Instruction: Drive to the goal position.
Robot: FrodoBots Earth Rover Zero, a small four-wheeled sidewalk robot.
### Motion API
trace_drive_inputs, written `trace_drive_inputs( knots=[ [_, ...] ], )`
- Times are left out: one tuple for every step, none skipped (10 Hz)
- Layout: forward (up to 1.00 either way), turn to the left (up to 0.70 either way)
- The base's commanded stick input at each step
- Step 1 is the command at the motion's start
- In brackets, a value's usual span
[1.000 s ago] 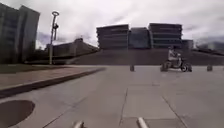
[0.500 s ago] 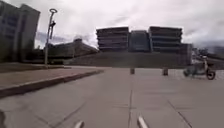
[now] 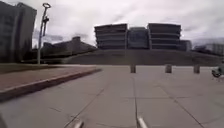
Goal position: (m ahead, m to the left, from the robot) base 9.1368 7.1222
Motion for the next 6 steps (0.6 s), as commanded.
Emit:
trace_drive_inputs(
  knots=[
    [1.0,0.0],
    [1.0,0.0],
    [1.0,0.0],
    [1.0,0.0],
    [1.0,0.0],
    [1.0,0.0]
  ],
)
